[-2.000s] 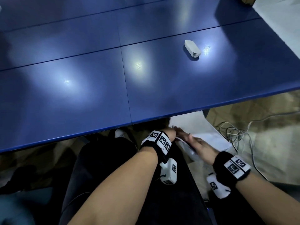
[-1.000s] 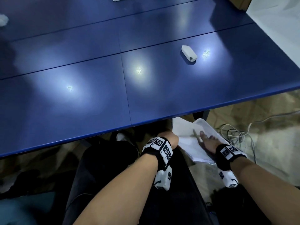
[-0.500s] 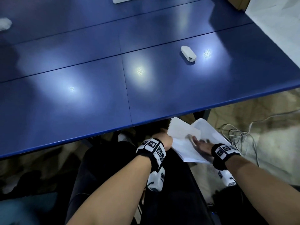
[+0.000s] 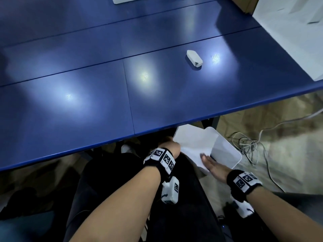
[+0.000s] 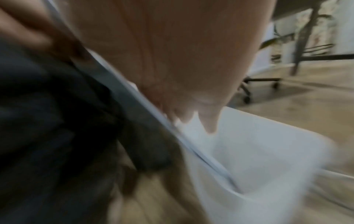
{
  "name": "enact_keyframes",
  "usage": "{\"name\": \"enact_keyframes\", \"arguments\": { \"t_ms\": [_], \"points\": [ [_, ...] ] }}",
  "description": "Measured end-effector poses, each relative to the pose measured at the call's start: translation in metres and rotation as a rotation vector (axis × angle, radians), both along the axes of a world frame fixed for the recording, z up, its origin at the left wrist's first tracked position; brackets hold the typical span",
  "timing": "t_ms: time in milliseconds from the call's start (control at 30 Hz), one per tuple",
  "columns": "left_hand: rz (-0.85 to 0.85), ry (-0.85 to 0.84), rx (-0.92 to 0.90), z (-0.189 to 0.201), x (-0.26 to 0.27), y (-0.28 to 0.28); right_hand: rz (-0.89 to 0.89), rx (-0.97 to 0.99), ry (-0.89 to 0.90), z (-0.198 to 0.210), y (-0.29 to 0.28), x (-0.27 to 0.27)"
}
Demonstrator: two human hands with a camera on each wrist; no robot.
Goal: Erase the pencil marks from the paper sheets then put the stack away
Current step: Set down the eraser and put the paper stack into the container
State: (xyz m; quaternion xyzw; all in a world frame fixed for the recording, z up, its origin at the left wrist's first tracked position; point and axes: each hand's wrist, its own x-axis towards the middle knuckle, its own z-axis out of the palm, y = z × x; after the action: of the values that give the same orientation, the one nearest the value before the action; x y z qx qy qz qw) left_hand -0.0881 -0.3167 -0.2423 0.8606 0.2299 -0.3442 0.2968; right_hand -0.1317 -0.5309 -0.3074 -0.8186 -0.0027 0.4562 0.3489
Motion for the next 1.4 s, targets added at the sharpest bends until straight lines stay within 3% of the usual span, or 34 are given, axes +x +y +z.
{"name": "enact_keyframes", "arguments": {
  "t_ms": [100,200,233,300,367,400,467,633,700,767,800,900,967,1000,1067,1167,1233,1333,1400],
  "points": [
    [-0.025,0.012,0.004,0.003,0.002,0.006,0.009,-0.261,0.090,-0.011,-0.023,0.011],
    [0.006,-0.008,-0.016,0.002,0.003,0.007,0.069,-0.446,-0.144,-0.001,-0.031,0.041],
    [0.012,-0.002,-0.024,0.002,0.004,0.006,0.008,-0.387,-0.267,0.011,-0.025,0.047],
    [0.003,0.001,-0.037,-0.002,0.004,0.001,-0.127,-0.032,-0.387,0.032,-0.002,0.047],
    [0.004,-0.015,-0.043,0.000,0.003,-0.003,-0.164,0.276,-0.288,0.049,0.027,0.037],
    [0.008,-0.036,-0.050,0.003,0.003,-0.004,-0.094,0.320,-0.238,0.046,0.035,0.033],
    [-0.014,-0.040,-0.052,0.003,0.004,-0.003,0.025,0.208,-0.239,0.018,0.033,0.027],
    [0.002,-0.028,-0.017,0.001,-0.001,0.011,-0.062,-0.177,0.087,-0.025,-0.020,0.018],
    [0.006,-0.030,-0.024,-0.001,-0.001,0.014,-0.094,-0.338,0.066,-0.028,-0.036,0.029],
    [0.014,-0.035,-0.035,-0.002,0.001,0.013,-0.170,-0.429,-0.074,-0.006,-0.031,0.043],
    [0.013,-0.038,-0.043,-0.001,0.002,0.010,-0.168,-0.386,-0.186,0.010,-0.023,0.046],
    [-0.019,-0.028,-0.065,0.001,0.003,-0.001,-0.061,0.079,-0.421,0.058,0.029,0.035],
    [-0.047,-0.038,-0.068,0.002,0.002,-0.006,0.012,0.279,-0.470,0.059,0.056,0.026],
    [-0.061,-0.049,-0.070,0.003,0.002,-0.007,0.063,0.269,-0.474,0.050,0.062,0.026],
    [-0.072,-0.048,-0.066,0.004,0.001,-0.004,0.038,0.178,-0.375,0.018,0.056,0.037],
    [-0.069,-0.021,-0.039,0.003,-0.001,0.002,-0.226,0.045,-0.059,0.001,0.035,0.042],
    [-0.074,-0.025,-0.029,0.003,-0.002,0.004,-0.242,-0.107,0.031,-0.013,0.008,0.036],
    [-0.059,-0.032,-0.029,0.002,0.000,0.008,-0.140,-0.463,-0.014,-0.035,-0.028,0.043],
    [-0.055,-0.017,-0.022,0.001,0.001,0.006,-0.225,-0.517,-0.129,-0.021,-0.031,0.054]
  ]
}}
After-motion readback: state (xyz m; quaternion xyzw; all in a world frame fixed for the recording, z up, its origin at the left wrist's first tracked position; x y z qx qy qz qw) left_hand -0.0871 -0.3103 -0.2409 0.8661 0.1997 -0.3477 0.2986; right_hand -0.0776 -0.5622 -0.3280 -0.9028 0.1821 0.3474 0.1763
